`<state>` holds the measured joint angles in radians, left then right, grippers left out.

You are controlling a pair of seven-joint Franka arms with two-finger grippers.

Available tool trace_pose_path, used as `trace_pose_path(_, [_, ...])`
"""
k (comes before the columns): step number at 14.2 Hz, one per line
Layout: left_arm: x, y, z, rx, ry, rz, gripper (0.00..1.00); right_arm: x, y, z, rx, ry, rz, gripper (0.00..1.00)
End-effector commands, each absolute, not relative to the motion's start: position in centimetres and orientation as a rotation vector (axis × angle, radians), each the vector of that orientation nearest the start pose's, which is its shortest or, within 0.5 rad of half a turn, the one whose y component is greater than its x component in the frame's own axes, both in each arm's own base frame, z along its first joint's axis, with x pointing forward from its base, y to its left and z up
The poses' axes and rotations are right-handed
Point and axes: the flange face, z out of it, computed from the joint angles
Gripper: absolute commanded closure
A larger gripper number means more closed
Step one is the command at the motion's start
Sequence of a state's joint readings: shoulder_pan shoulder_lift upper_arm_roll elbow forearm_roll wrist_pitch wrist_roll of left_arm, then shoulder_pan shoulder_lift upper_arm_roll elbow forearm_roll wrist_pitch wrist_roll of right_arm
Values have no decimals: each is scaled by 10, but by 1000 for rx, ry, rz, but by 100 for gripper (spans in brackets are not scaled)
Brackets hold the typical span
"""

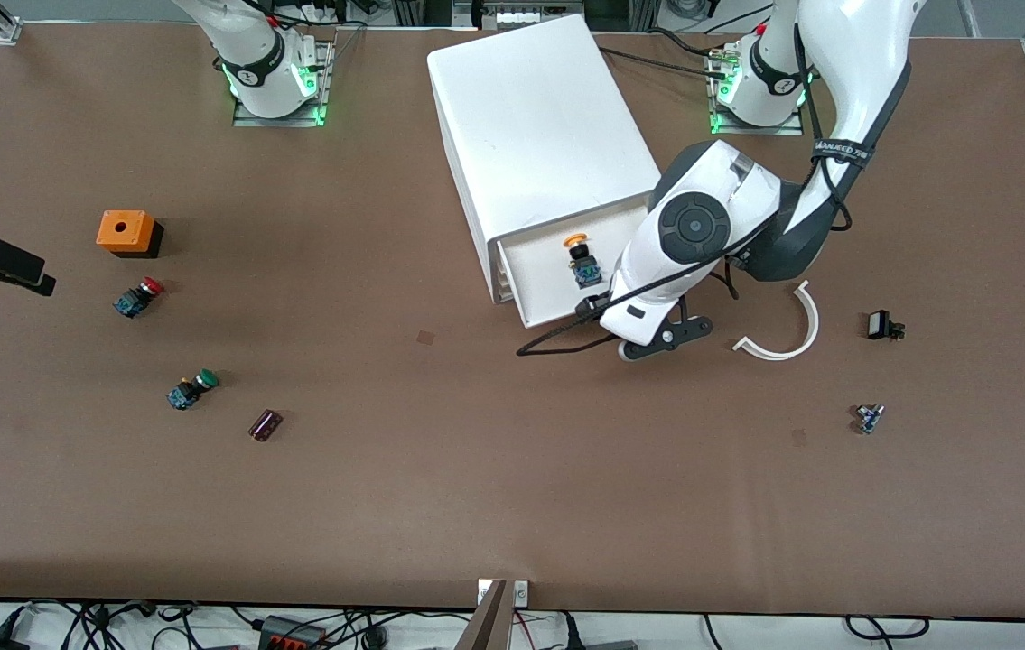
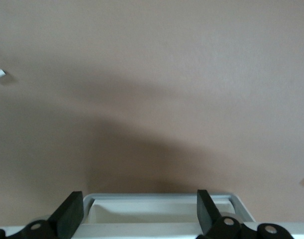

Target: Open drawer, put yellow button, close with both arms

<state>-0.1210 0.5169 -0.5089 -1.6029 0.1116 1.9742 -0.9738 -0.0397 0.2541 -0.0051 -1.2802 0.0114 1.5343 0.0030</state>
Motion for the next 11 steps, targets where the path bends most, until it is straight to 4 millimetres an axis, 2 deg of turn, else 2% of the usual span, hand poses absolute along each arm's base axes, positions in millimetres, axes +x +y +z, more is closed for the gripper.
trace_pose_path(1, [533,-374,351,-3130,-461,288,0,608,-27,599,-3139,38,26,0])
trace_pose_path(3, [525,-380,351,-3122,-453,307,0,593,-28,595,-3170,33,31,0])
trace_pose_path(5, [513,-389,361,-3122,-414,320,0,582,-27,589,-3184,8,36,0])
trace_pose_path(6, [506,-394,360,-3117,-392,337,0,580,-26,586,-3183,5,34,0])
trace_pose_path(9, [498,-399,359,-3112,-380,354,0,571,-23,584,-3175,-1,-13,0])
trace_pose_path(11, [490,-407,360,-3117,-349,363,0,569,-23,583,-3171,-38,21,0])
